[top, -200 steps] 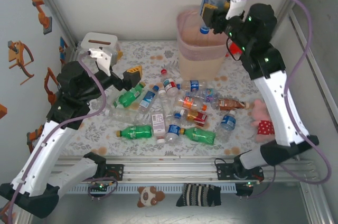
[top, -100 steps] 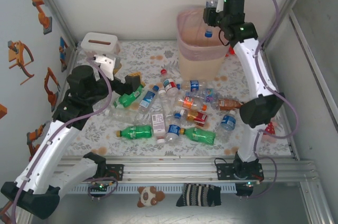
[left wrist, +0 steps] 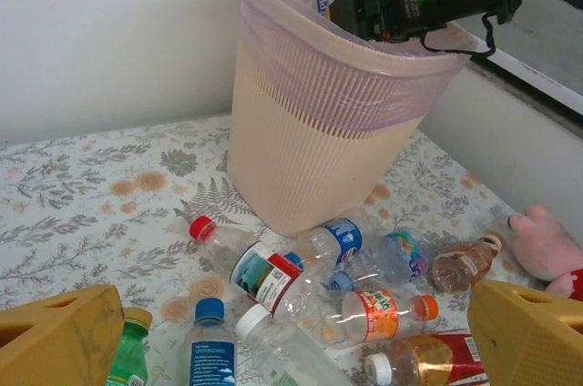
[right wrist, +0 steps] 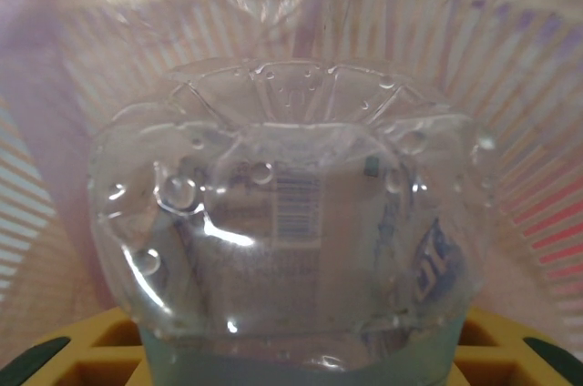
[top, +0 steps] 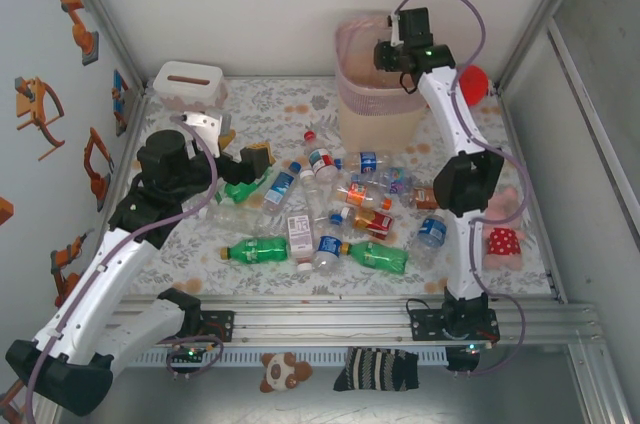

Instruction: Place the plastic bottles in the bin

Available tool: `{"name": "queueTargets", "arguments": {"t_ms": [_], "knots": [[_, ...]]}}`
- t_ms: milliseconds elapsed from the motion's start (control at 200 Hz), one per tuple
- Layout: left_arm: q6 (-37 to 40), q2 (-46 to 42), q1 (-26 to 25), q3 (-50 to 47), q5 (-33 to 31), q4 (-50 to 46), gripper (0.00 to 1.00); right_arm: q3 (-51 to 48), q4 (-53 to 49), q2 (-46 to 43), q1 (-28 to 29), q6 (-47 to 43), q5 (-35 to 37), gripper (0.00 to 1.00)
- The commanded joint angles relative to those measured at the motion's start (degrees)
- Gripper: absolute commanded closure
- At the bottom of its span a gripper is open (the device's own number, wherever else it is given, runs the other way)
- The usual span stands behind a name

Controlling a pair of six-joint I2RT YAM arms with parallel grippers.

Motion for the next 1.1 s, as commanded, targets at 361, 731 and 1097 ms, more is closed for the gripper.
{"name": "queueTargets", "arguments": {"t_ms": [361, 731, 1097], "knots": [[-4.2, 0.7, 0.2, -1.3, -0.7, 0.4, 0.03, 4.8, -12.0, 5.9, -2.0, -0.9, 0.2, 0.67], [-1.8, 2.5, 0.2, 0.2, -4.0, -8.0, 0.03, 4.7, -19.2, 5.0, -2.1, 0.1, 3.8, 0.63], [0.7, 9.3, 0.2, 4.5, -7.7, -19.1, 0.03, 5.8, -19.3, 1.3, -2.1, 0.8, 3.3, 0.41]]}}
